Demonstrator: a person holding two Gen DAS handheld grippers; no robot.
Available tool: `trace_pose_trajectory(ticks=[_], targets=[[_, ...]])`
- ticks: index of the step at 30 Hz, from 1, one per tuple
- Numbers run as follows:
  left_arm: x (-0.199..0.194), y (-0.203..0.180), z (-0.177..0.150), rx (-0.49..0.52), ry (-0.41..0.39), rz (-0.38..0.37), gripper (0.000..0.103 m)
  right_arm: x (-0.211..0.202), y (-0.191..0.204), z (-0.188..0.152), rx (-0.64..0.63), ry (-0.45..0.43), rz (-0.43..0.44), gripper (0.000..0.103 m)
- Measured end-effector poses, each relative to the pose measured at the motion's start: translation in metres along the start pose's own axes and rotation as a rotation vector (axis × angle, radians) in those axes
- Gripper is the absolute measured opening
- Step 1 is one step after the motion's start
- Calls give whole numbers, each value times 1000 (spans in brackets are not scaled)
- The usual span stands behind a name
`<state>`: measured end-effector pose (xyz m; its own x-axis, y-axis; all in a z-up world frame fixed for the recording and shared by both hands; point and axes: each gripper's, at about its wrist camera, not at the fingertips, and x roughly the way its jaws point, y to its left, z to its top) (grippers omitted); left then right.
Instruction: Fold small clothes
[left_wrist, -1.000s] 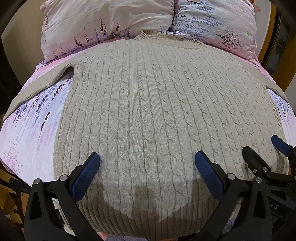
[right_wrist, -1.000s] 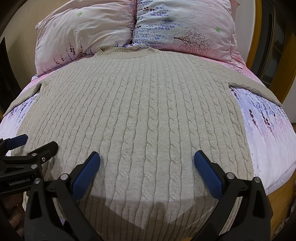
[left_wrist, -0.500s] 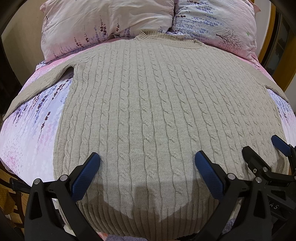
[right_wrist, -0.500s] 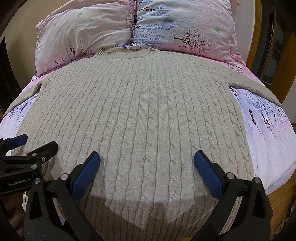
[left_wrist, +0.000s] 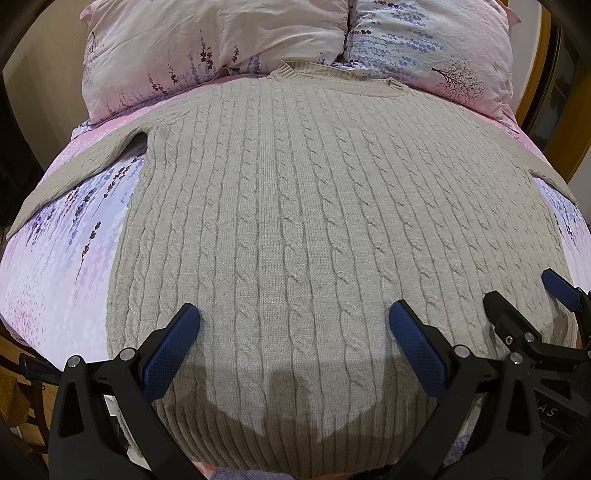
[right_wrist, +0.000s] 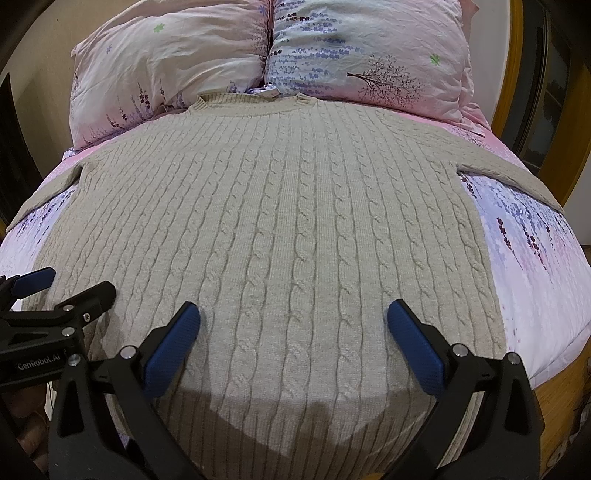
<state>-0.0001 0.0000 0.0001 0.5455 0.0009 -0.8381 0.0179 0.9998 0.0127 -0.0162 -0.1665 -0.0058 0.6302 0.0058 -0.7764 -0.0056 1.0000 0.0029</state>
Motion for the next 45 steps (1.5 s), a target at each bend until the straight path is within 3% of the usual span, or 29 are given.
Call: trace_pose_trajectory(ticks=[24,36,41,45], targets=[[0,1,-1,-2,6,2,102,3,1,4,-9,22,-2,101],[2,1,0,7,-6,-2,102,4,-1,1,-46,-12,26,101],[1,3,4,16,-36,-38,102,4,-4,1,-55,-15,49,101],[-1,7,14,-2,-89,-143,102,3,-20,21,14,-12,137,96]])
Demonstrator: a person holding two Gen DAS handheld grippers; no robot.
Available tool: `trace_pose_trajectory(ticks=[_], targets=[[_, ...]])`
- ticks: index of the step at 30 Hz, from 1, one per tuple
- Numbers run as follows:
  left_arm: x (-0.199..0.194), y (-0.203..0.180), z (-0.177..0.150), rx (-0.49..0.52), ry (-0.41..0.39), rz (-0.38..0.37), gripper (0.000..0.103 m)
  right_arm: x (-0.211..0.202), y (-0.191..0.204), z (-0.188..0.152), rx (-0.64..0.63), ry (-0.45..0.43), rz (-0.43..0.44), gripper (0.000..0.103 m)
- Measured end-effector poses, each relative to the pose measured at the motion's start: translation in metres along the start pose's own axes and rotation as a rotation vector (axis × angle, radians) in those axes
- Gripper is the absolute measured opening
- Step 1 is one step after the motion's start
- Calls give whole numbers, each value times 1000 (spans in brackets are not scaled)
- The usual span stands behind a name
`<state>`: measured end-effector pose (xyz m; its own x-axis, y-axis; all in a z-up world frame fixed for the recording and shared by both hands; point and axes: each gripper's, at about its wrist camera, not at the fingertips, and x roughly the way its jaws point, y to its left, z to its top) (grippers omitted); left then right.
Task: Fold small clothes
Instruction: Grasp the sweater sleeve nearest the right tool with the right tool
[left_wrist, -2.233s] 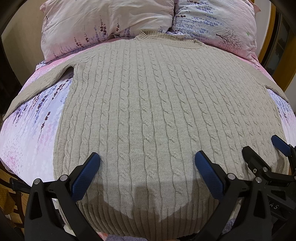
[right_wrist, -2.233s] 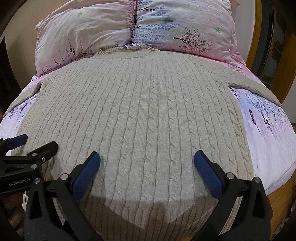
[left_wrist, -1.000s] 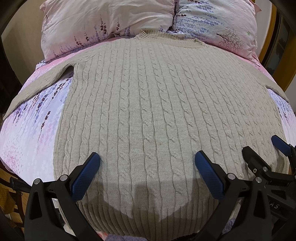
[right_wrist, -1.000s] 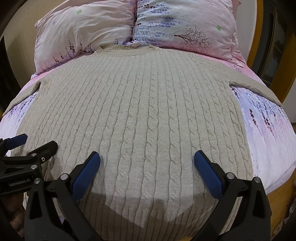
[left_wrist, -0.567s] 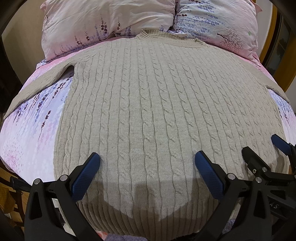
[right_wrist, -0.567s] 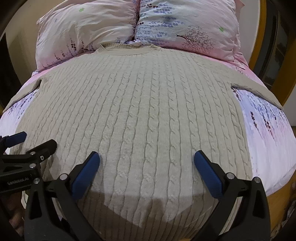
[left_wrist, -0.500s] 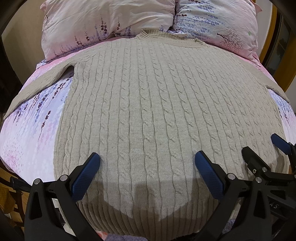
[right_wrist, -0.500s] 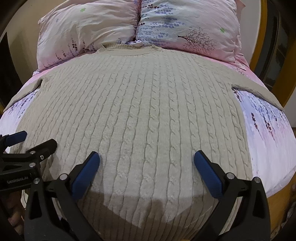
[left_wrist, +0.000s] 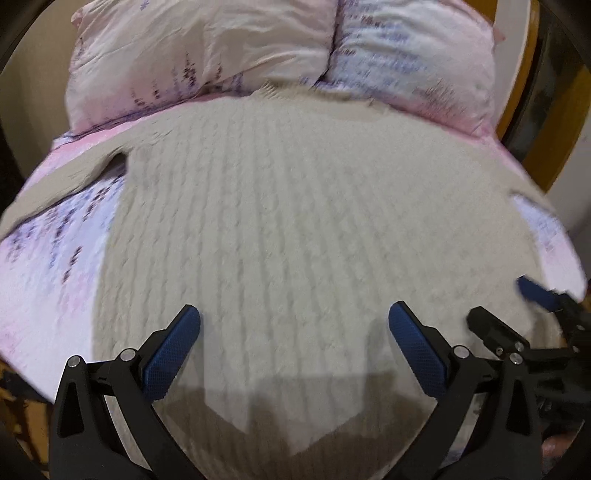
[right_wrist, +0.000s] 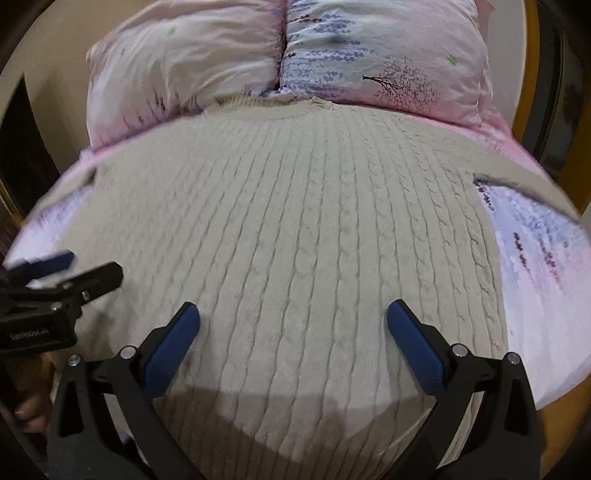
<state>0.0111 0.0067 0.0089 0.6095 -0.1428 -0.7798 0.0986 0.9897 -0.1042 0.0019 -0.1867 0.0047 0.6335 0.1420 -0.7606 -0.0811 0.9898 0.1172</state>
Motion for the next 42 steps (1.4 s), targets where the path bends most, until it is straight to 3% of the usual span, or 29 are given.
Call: trace_pose_trajectory(ticks=[3,4,9,14,19,22,27,32,36,42], targets=[[-3,1,10,-3,-58,-104,102,-8,-49,26,170,-30,87,85],[-3,1,13,-3,-75,-134,102,-10,-72,36,245,-43,90,84],[6,1,25,-46,-89,-276,102,-7,-188,70,595,-102,80,58],[19,3,34,-88,-62,-327,102,8,-273,77,881,-123,42,46],[25,6,40,-93,-75,-328,102,23,-319,73,1021,-136,19,43],[29,7,45,-93,-58,-329,102,29,-335,74,1074,-132,12,34],[29,6,64,-30,-62,-229,102,24,-357,69,1113,-188,-46,27],[31,18,85,-76,-57,-291,102,27,-371,74,1096,-190,-112,10],[40,24,99,-133,-45,-370,102,14,-360,92,1004,-249,-126,9],[52,26,112,-180,-48,-449,102,-20,-303,139,769,-378,4,9]])
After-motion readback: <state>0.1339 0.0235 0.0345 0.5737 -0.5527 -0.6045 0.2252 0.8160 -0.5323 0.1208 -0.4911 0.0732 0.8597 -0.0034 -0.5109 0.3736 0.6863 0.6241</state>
